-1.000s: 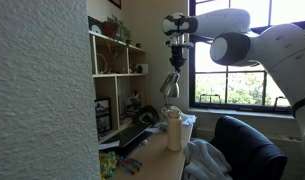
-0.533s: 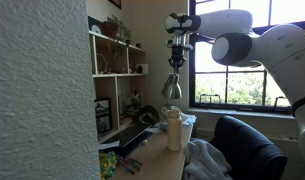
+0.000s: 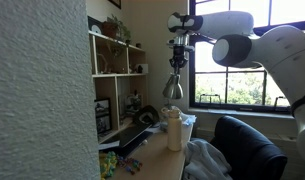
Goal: Tighten the knob on the desk lamp
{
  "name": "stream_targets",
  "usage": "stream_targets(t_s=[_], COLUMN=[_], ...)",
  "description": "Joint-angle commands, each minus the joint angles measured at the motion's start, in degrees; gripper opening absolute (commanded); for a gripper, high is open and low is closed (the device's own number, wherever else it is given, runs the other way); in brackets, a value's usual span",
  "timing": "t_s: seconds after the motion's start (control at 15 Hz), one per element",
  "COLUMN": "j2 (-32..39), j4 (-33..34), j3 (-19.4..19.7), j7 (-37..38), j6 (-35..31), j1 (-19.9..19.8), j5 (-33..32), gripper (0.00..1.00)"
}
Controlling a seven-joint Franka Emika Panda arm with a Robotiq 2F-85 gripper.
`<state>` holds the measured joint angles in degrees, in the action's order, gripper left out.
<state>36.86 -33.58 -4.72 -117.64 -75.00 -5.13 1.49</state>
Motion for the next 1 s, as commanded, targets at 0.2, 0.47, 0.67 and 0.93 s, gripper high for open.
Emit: stream_targets(t_s=[0.2, 0.47, 0.67, 0.93], j2=[0.8, 0.0, -1.0, 0.9], j4=[2.8, 3.2, 4.0, 12.3], j3=[-0.3, 0.1, 0.7, 1.0], j7=[11.4, 22.2, 32.3, 45.9], j6=[3.8, 3.0, 2.1, 5.4], j1=[-0.2, 0.3, 1.0, 1.7], j5=[2.2, 3.4, 2.9, 2.3], gripper=[0.8, 1.0, 1.0, 1.0])
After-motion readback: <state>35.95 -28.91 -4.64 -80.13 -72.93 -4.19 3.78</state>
